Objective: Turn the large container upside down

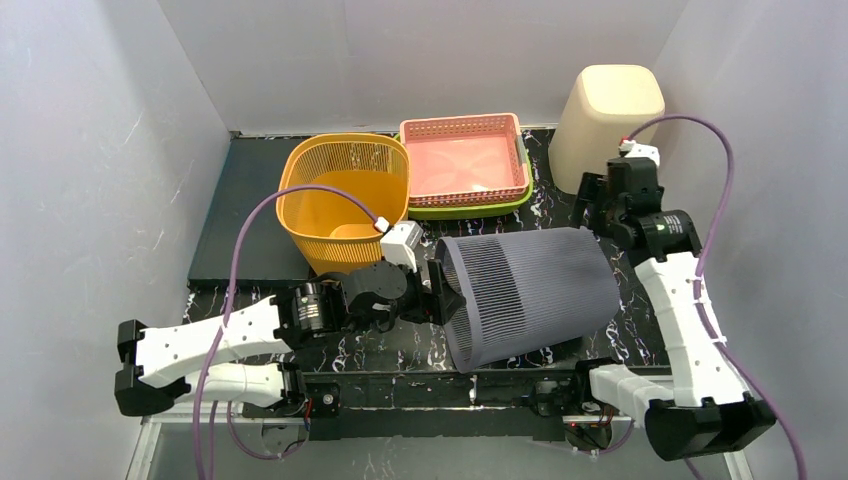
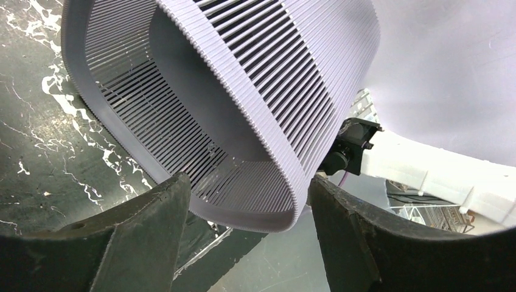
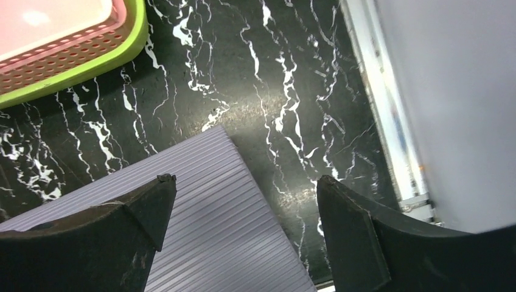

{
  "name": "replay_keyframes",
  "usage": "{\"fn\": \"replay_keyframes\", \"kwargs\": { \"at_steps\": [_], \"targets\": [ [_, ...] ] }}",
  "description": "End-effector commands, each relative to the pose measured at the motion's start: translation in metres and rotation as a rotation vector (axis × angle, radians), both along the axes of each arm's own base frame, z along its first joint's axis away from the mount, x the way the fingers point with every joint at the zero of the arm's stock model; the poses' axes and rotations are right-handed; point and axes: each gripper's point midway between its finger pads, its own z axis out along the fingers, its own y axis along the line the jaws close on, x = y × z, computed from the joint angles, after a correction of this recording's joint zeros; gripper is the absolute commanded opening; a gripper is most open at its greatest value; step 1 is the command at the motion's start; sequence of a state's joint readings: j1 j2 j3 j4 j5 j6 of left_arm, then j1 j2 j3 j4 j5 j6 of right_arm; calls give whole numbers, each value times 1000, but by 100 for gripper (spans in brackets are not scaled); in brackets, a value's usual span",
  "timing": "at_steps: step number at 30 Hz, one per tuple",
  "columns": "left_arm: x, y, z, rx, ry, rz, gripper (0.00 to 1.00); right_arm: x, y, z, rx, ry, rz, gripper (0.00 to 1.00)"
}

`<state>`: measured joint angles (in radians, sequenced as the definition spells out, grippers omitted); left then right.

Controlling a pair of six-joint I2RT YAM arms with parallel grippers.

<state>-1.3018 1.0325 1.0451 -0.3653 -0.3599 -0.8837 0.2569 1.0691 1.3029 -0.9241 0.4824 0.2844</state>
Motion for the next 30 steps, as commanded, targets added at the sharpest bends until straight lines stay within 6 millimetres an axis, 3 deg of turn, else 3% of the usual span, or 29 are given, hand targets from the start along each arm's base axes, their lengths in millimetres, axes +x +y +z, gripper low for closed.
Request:
{"fn": "replay_keyframes", "kwargs": {
  "at_steps": [1,5,8,12,30],
  "targets": [
    [8,1,15,0,-15,54,70,5,7,-16,247,11,94,94],
    [7,-6,13,14,-5,39,70,7,-5,-26,292,13,48,94],
    [7,-8,11,40,-4,35,70,8,5,-25,419,0,73,93],
    [8,-11,12,42,-3,38,70,4,4,-29,494,-28,31,92],
    [5,-17,-11,122,21,6,60,-13,34,-23,670,-71,73,90]
  ]
}}
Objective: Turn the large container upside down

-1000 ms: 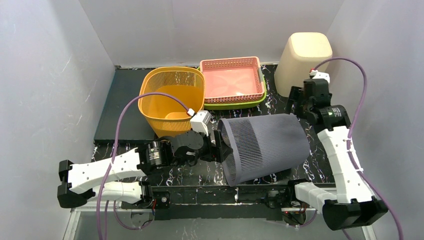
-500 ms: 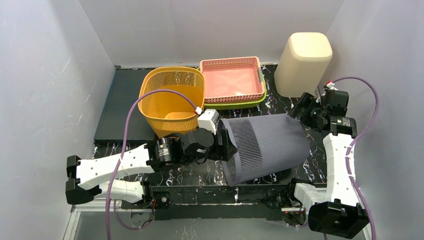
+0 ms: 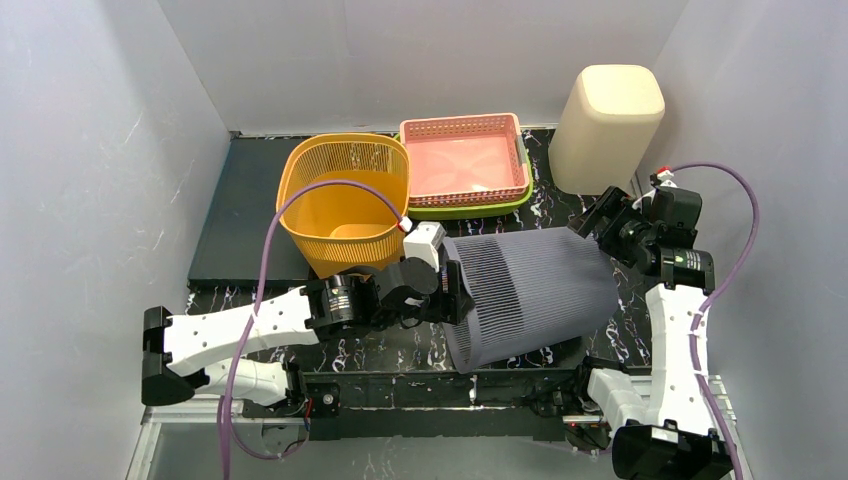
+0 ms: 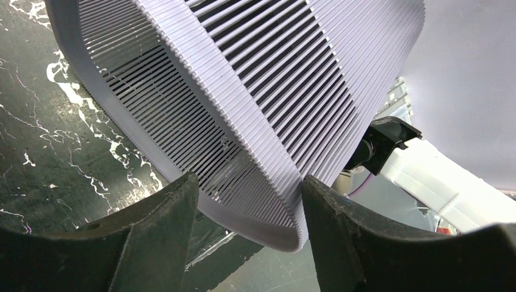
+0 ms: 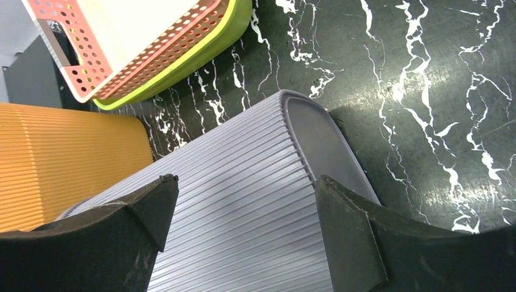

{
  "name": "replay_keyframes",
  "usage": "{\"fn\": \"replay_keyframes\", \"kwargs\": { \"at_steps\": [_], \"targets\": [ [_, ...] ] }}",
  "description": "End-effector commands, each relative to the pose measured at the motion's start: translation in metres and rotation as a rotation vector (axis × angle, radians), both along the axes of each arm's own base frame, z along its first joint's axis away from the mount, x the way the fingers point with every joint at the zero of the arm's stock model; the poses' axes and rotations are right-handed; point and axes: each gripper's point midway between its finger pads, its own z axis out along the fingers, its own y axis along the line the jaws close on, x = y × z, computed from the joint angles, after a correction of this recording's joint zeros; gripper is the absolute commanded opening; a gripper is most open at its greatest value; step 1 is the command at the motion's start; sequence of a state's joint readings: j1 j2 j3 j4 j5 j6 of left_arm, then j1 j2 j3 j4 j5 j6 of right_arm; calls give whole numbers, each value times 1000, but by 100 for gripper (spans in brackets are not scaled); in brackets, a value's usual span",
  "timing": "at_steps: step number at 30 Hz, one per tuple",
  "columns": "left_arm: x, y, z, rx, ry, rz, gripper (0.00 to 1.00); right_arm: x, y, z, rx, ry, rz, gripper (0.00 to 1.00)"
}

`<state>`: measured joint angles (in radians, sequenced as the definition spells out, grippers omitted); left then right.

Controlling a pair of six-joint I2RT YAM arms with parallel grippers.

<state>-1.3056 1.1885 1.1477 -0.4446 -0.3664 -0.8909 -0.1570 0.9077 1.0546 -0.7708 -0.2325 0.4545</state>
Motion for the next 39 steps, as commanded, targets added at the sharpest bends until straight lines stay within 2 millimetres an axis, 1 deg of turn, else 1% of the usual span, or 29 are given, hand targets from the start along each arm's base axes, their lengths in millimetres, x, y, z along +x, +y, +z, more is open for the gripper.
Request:
{"fn": "replay_keyframes", "kwargs": {
  "at_steps": [1,5,6,8,10,13,14,16,19,22,26,29,32,35,37,39],
  "targets": [
    [0,1,9,-3,-16,-3,60,0,15,7,75,-44,45,90],
    [-2,-6,9,-40,-27,-33,55,-3,20,6,91,-46,69,89],
    [-2,-7,8,-48,-28,-28,54,-3,17,4,75,-41,61,88],
    [0,-4,5,-45,-24,-8,52,-3,-4,-5,-20,-3,-15,89],
    [0,0,2,-35,-23,2,51,-4,-20,-10,-92,25,-64,91],
    [3,8,-4,-7,-20,32,50,-3,-26,-15,-105,50,-99,91],
    [3,9,-5,-5,-20,36,50,-4,-24,-20,-94,58,-100,91],
    [3,8,-4,-14,-22,29,50,-4,-16,-23,-57,51,-68,90],
    [0,3,-2,-42,-19,13,47,-3,4,-22,34,22,-5,87],
    [0,1,-7,-41,-7,15,44,-4,19,-16,112,-1,45,82],
    [-3,1,-11,-37,11,8,41,-7,28,-2,157,-32,72,74],
    [-6,-1,-7,-51,8,-13,40,-7,38,21,201,-84,115,69],
    [-8,-4,-2,-68,4,-38,40,-10,46,41,244,-130,139,66],
    [-11,-8,1,-87,-2,-66,40,-13,51,47,267,-139,153,66],
    [-13,-11,5,-105,-3,-85,40,-15,54,49,280,-138,172,64],
    [-15,-14,9,-123,-5,-99,40,-17,56,56,280,-148,185,62]
  ]
}}
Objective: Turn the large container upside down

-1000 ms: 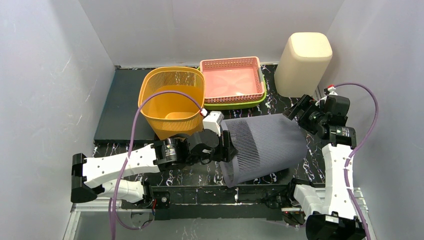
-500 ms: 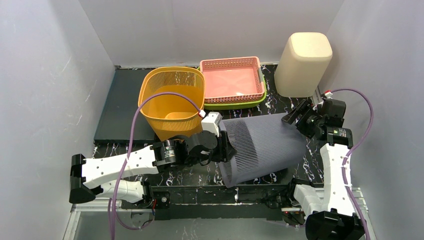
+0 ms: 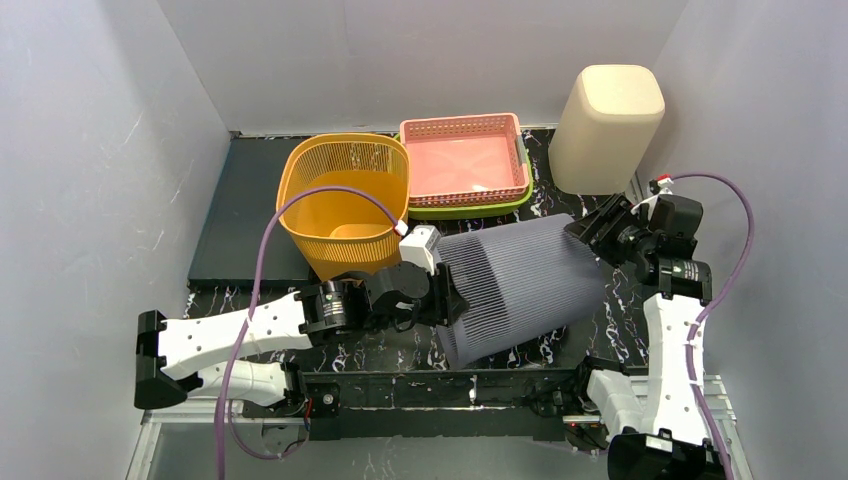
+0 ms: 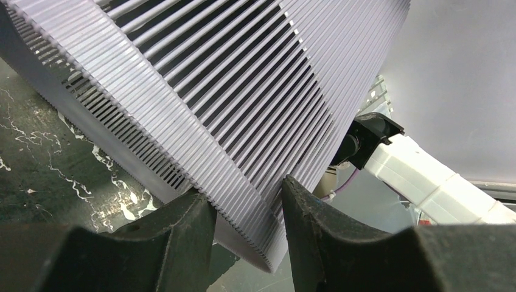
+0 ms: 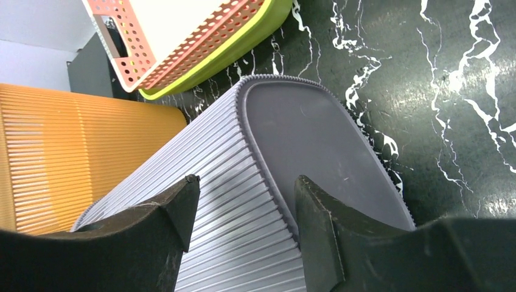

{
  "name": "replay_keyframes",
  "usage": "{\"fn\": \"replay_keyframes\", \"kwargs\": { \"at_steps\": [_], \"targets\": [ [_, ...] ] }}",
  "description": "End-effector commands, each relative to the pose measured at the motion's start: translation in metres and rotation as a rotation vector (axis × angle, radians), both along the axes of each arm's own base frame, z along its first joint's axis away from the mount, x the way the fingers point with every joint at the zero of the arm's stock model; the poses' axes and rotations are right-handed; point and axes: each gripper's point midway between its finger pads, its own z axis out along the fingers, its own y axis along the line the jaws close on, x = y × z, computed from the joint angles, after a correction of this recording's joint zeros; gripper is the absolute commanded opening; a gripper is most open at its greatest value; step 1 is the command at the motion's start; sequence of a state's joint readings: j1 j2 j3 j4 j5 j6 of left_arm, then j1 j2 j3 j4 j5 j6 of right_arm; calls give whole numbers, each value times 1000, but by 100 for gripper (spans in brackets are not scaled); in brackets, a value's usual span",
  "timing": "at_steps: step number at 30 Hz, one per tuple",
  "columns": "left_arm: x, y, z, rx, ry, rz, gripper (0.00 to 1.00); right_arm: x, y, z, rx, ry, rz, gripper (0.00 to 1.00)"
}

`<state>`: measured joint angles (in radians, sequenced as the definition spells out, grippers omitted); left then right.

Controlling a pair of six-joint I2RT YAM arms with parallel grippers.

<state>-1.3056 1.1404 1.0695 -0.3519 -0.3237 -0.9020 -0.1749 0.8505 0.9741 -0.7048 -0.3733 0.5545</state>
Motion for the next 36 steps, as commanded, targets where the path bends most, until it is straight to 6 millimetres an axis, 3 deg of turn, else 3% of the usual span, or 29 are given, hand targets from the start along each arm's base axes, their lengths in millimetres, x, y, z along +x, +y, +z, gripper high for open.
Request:
{"fn": "replay_keyframes", "kwargs": {
  "at_steps": [1,7,12,17,25,31,36],
  "targets": [
    [-8,-11,12,-58,-20,-73,40,-11,33,59,120,-134,140,62],
    [-15,-23,22,-114,-19,-122,40,-15,35,97,87,-201,162,62],
    [-20,-36,28,-158,-9,-164,40,-18,36,116,84,-236,168,62],
    [-19,-40,20,-172,6,-154,39,-21,44,125,113,-252,213,62],
    [-17,-39,10,-187,14,-130,39,-28,56,157,78,-362,315,62],
    [-16,-36,5,-176,12,-122,39,-32,67,164,68,-375,394,62],
    [-14,-34,-11,-162,29,-94,39,-35,72,163,69,-373,431,62]
  ]
}}
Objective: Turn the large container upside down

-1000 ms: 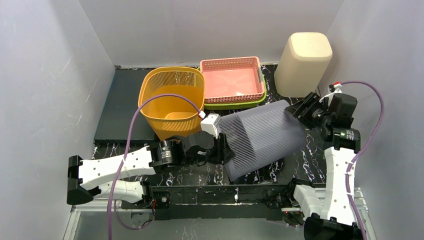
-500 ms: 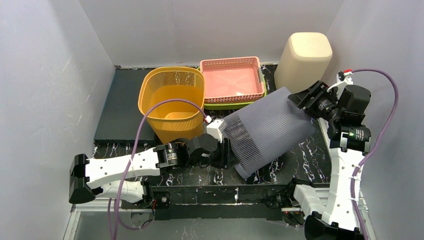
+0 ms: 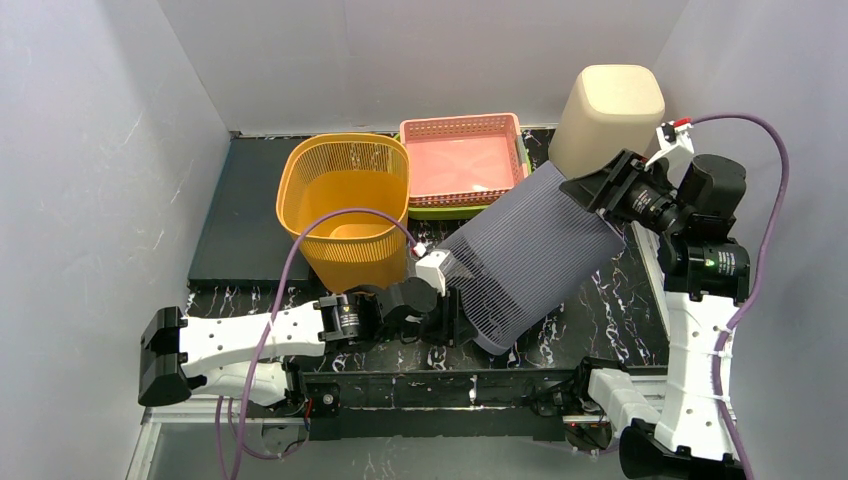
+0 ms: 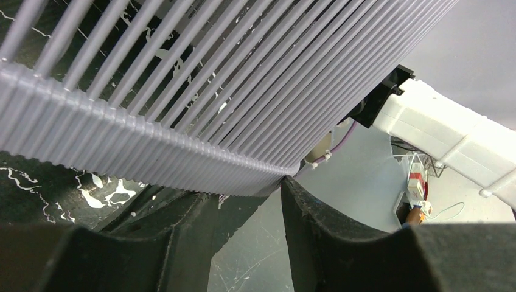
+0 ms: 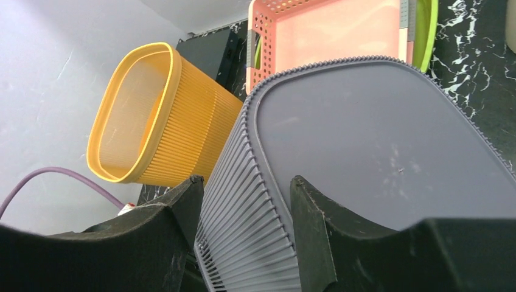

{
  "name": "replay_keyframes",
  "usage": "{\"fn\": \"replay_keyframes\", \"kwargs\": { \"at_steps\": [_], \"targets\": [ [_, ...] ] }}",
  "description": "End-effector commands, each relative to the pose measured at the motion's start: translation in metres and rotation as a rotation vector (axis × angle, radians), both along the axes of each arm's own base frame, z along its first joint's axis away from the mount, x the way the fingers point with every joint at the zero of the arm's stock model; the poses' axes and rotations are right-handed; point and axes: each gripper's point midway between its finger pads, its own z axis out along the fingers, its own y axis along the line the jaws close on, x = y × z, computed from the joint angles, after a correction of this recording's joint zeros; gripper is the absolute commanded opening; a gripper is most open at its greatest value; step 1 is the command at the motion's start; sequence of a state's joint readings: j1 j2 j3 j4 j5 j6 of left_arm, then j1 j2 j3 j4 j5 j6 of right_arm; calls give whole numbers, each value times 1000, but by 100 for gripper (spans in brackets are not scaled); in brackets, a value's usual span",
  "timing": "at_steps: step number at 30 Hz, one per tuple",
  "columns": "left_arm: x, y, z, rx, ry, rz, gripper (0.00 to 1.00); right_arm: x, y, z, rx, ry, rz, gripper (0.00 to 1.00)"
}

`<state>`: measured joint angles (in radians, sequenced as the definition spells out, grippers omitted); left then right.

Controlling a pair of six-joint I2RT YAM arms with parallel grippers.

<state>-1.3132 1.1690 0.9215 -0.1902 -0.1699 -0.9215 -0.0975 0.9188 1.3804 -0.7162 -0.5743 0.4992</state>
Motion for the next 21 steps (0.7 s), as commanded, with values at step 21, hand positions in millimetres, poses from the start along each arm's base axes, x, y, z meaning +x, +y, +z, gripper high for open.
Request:
{"fn": "replay_keyframes", "kwargs": {
  "at_steps": [21],
  "targets": [
    [19,11,-11,-46,-20,140,39,-45,40,3,-2,8,276,62]
  ]
}}
